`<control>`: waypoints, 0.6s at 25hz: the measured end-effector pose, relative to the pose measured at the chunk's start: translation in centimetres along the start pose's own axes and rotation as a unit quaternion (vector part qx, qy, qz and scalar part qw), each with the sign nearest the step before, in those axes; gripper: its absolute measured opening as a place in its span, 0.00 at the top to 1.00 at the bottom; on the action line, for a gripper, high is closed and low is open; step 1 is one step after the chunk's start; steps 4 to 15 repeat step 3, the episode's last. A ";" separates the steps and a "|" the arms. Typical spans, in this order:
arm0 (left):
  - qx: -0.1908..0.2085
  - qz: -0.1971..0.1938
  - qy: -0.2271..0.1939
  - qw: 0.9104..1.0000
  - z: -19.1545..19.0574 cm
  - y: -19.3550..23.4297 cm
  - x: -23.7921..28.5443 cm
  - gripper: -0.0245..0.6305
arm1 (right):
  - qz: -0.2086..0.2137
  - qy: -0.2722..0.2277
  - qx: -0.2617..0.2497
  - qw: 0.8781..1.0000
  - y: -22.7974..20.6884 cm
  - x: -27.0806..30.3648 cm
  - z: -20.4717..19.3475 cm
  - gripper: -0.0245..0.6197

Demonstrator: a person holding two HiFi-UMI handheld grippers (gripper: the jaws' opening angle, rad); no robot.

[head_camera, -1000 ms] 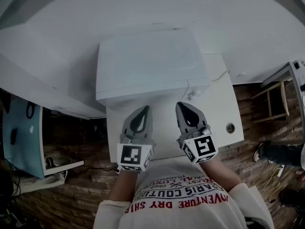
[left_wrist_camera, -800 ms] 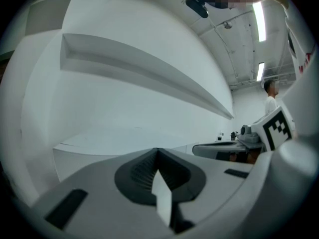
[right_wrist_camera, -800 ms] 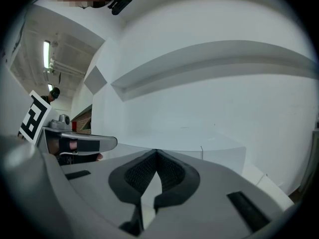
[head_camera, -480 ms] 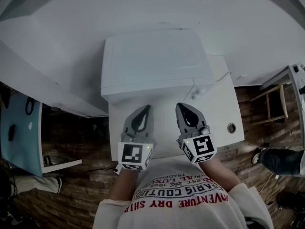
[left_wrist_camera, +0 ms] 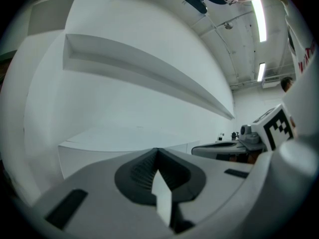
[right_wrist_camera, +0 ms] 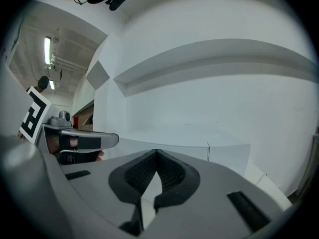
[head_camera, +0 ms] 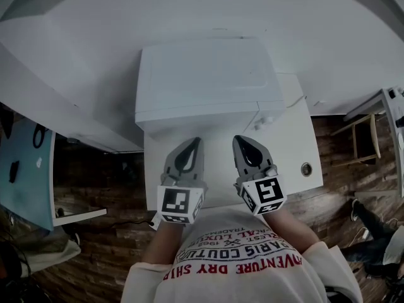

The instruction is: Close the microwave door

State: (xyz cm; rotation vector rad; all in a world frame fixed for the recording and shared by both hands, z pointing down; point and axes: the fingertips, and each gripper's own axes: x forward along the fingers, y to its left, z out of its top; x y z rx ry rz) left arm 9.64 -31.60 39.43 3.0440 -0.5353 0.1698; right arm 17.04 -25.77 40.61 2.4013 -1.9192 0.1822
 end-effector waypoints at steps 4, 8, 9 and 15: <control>0.001 0.001 0.000 1.000 0.0 0.2 -0.1 0.97 | 0.001 0.000 -0.001 1.000 0.2 0.1 0.1 0.95; 0.001 0.001 0.000 1.000 0.0 0.2 -0.1 0.97 | 0.001 0.000 -0.001 1.000 0.2 0.1 0.1 0.95; 0.001 0.001 0.000 1.000 0.0 0.2 -0.1 0.97 | 0.001 0.000 -0.001 1.000 0.2 0.1 0.1 0.95; 0.001 0.001 0.000 1.000 0.0 0.2 -0.1 0.97 | 0.001 0.000 -0.001 1.000 0.2 0.1 0.1 0.95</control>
